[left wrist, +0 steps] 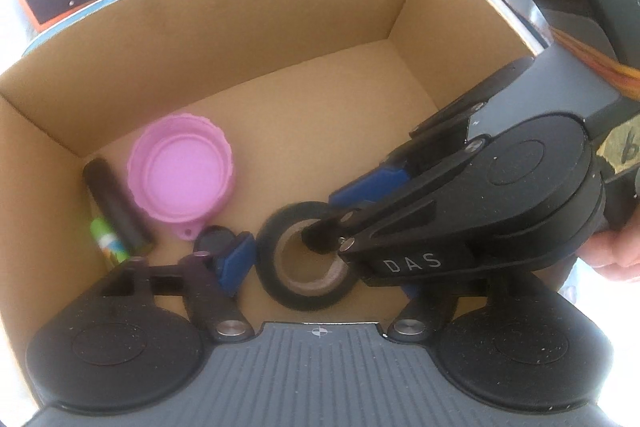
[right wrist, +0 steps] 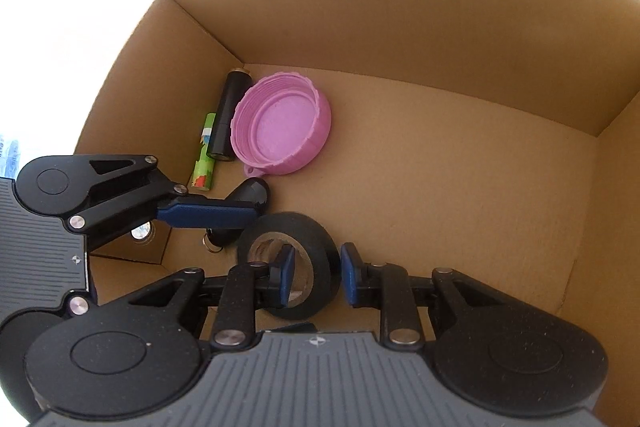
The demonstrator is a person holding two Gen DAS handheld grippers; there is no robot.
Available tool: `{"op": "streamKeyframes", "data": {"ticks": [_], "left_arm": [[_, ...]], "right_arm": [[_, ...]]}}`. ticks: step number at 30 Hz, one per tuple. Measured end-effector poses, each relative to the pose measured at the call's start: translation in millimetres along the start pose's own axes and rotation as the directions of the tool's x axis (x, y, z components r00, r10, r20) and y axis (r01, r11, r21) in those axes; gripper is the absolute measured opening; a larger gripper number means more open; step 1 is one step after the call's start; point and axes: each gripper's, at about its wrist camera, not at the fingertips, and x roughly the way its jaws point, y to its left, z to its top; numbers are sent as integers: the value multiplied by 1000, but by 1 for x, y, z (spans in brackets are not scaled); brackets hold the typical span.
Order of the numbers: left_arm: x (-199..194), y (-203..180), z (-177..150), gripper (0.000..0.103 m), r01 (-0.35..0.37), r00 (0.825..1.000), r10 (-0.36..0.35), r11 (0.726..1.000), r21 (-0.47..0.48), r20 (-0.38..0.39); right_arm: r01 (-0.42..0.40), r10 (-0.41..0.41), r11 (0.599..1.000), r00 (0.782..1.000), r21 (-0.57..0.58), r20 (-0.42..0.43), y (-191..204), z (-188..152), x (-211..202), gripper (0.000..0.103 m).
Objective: Organize rigid objects
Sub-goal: 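Carry the black tape roll with the right tool into the box, then open the right tool to release the tape roll in the box, then move the right tool back toward the gold-lidded black jar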
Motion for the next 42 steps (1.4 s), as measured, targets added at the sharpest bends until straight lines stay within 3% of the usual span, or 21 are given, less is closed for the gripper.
{"op": "streamKeyframes", "data": {"ticks": [7, 11, 13, 16, 19, 23, 24, 28, 32, 34, 39, 42], "left_arm": [[-13, -2, 3, 79, -6, 999, 6, 1000, -21, 32], [-33, -4, 0, 81, -30, 995, 33, 999, -30, 93], [-46, -6, -5, 83, -50, 990, 54, 998, -40, 133], [-69, -10, -17, 83, -48, 978, 58, 997, -52, 200], [-98, -17, -31, 86, -23, 957, 37, 998, -52, 289], [-139, -33, -66, 97, 14, 906, -2, 1000, -26, 424], [-146, -38, -76, 97, 22, 894, -13, 1000, -15, 447], [-157, -61, -115, 102, 25, 851, -33, 999, 22, 524], [-140, -82, -150, 103, 4, 826, -10, 1000, 13, 563], [-127, -90, -166, 103, 9, 821, -9, 1000, 2, 570], [-90, -108, -192, 103, -16, 827, 24, 1000, -19, 561], [-72, -122, -201, 103, -39, 822, 35, 999, -5, 569]], "right_arm": [[-5, 5, 1000, 1000, 6, 31, -1, -3, -7, 32], [-30, 29, 1000, 992, 7, 126, 0, -10, -34, 34], [-38, 37, 999, 979, -3, 198, 2, -19, -57, 46], [-24, 35, 999, 948, -37, 316, 10, -41, -97, 55], [9, 17, 998, 902, -59, 432, 19, -74, -140, 71], [73, -14, 994, 831, -83, 556, 29, -124, -190, 90], [91, -27, 993, 814, -81, 581, 32, -138, -200, 102], [189, -103, 980, 752, -64, 651, 40, -188, -227, 103], [348, -276, 937, 680, 33, 680, 45, -233, -232, 103], [425, -360, 902, 642, 76, 677, 45, -252, -229, 103], [561, -542, 803, 545, 203, 640, 50, -287, -212, 103], [603, -572, 770, 508, 208, 644, 52, -298, -198, 103]]}}
